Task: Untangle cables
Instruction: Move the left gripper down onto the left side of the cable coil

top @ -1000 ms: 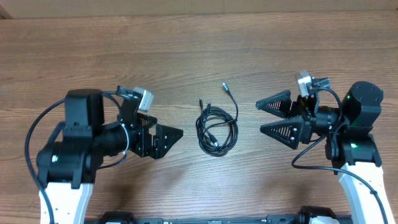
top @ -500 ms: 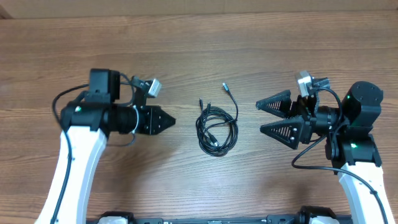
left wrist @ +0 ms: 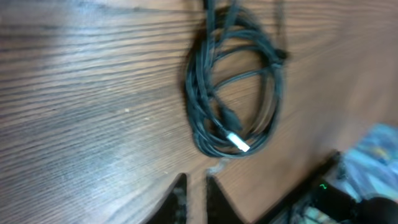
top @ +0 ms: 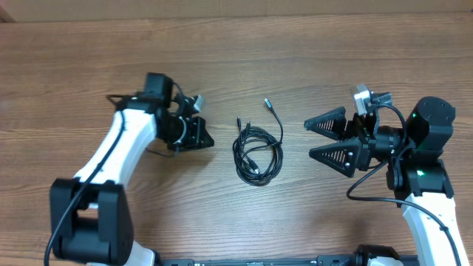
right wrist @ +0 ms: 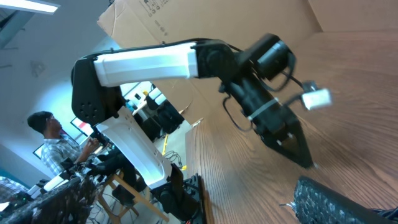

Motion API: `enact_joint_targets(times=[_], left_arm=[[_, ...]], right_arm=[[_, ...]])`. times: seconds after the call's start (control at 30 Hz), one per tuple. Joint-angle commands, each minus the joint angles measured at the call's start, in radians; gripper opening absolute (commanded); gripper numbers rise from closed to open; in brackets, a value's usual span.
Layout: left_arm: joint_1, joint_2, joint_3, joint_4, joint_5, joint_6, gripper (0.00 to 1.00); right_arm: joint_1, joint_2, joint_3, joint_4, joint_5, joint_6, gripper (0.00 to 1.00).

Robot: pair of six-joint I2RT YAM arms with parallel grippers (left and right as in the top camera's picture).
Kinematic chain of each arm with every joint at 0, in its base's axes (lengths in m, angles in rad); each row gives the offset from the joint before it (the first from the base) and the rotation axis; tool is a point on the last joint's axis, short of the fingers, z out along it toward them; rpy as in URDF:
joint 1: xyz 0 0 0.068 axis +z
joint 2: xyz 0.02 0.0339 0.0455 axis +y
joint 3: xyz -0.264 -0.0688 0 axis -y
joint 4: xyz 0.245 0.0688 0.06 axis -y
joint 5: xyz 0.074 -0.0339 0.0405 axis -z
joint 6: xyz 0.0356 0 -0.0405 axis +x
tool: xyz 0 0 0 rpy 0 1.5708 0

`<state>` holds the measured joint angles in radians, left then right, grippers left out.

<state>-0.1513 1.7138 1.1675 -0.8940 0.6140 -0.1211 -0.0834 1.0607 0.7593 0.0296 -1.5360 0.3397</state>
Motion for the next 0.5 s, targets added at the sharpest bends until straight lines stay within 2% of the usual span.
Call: enact_joint_targets(times=[0.0,0.07,0.2,0.3,0.47], left_arm=[[-0.063,0.045,0.019,0.027,-0.14,-0.076,0.19],[-0.097,0.064,0.019,0.052,-0.164,-0.105,0.21],[-0.162,0.097,0.019,0.1,-0.234,-0.166,0.35],[-0.211,0.121,0.019,0.117,-0.289,-0.204,0.39],[-0.271,0.145,0.019,0.148,-0.293,-0.21,0.39]], right_arm=[[0.004,-0.003,0.026,0.002,-0.01,0.0,1.0],[0.004,-0.003,0.026,0.002,-0.01,0.0,1.0],[0.004,-0.003,0.026,0.002,-0.01,0.0,1.0],[0.004,-0.003,0.026,0.002,-0.01,0.0,1.0],[0.004,-0.003,0.026,0.002,-0.01,0.0,1.0]])
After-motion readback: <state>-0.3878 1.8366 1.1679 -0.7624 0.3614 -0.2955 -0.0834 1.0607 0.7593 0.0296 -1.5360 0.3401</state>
